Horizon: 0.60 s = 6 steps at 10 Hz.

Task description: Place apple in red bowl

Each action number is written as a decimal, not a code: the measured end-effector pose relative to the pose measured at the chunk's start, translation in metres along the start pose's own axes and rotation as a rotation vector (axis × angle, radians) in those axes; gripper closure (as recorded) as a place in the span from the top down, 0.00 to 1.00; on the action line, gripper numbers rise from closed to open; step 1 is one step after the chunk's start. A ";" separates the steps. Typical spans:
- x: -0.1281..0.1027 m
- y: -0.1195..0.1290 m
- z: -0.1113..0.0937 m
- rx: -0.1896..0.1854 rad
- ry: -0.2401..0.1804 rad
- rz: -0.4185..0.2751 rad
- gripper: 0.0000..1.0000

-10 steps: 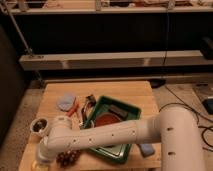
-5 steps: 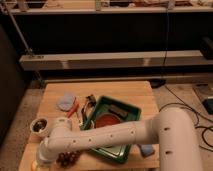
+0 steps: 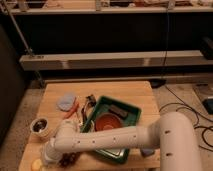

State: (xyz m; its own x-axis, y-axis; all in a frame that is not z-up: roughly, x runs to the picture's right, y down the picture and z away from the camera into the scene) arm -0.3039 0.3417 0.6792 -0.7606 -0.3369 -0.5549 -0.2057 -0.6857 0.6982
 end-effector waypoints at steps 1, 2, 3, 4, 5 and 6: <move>-0.002 0.001 0.005 0.002 0.005 -0.008 0.80; -0.002 0.003 0.007 0.002 0.008 -0.015 0.80; -0.002 0.005 0.009 0.000 0.013 -0.018 0.80; -0.002 0.007 0.010 -0.002 0.018 -0.019 0.80; -0.003 0.009 0.012 -0.003 0.022 -0.019 0.80; -0.003 0.010 0.014 -0.002 0.024 -0.019 0.80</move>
State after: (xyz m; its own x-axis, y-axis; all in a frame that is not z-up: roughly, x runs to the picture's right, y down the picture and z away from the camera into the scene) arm -0.3121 0.3448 0.6942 -0.7417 -0.3394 -0.5785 -0.2185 -0.6931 0.6869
